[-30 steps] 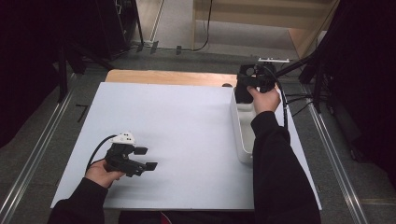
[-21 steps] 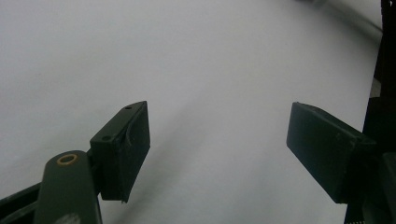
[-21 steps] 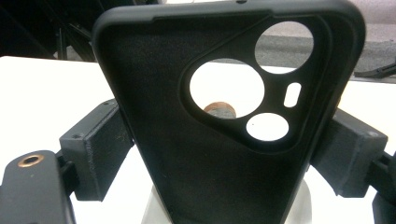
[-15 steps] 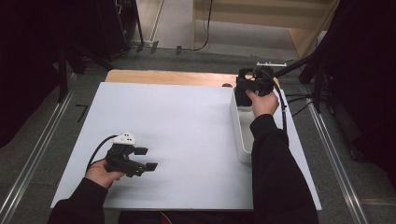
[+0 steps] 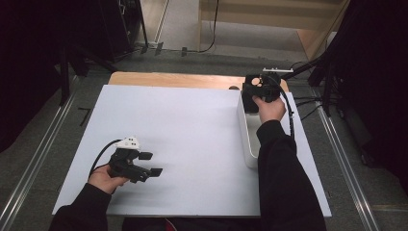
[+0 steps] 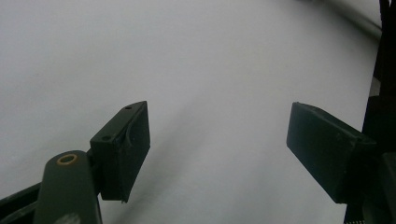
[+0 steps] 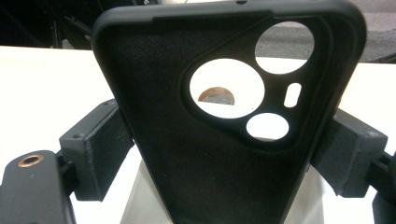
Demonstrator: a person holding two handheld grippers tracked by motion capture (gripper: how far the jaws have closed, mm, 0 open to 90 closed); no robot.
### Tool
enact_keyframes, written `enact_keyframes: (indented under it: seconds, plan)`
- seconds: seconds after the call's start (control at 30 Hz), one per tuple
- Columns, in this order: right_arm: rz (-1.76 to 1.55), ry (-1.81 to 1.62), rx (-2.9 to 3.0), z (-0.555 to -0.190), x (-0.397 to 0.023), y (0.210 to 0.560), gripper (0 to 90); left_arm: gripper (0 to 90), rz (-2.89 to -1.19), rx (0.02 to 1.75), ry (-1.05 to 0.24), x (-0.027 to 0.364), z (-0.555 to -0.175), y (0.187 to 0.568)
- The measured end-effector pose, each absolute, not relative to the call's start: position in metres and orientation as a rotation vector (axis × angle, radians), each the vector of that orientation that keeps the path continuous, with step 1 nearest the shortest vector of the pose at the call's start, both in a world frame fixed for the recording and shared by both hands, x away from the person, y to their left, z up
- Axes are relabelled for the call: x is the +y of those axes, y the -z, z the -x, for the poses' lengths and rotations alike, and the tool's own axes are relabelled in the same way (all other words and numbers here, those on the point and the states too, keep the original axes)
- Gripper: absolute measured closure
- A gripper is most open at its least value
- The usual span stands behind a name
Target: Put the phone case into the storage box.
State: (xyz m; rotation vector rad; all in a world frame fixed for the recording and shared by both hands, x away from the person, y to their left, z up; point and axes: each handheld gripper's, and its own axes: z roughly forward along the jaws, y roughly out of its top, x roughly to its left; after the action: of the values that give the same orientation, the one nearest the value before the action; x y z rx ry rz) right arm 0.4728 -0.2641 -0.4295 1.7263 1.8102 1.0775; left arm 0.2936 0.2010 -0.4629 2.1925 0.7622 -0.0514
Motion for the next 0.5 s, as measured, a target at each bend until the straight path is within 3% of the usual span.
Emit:
enact_keyframes:
  seconds: [0.5]
  plan:
    - [-1.75,-1.033,1.819,-0.4739,-0.2609,0.4347,11.1,21.1,-2.197,0.759,0.051,0.2008,-0.2935,0.4629]
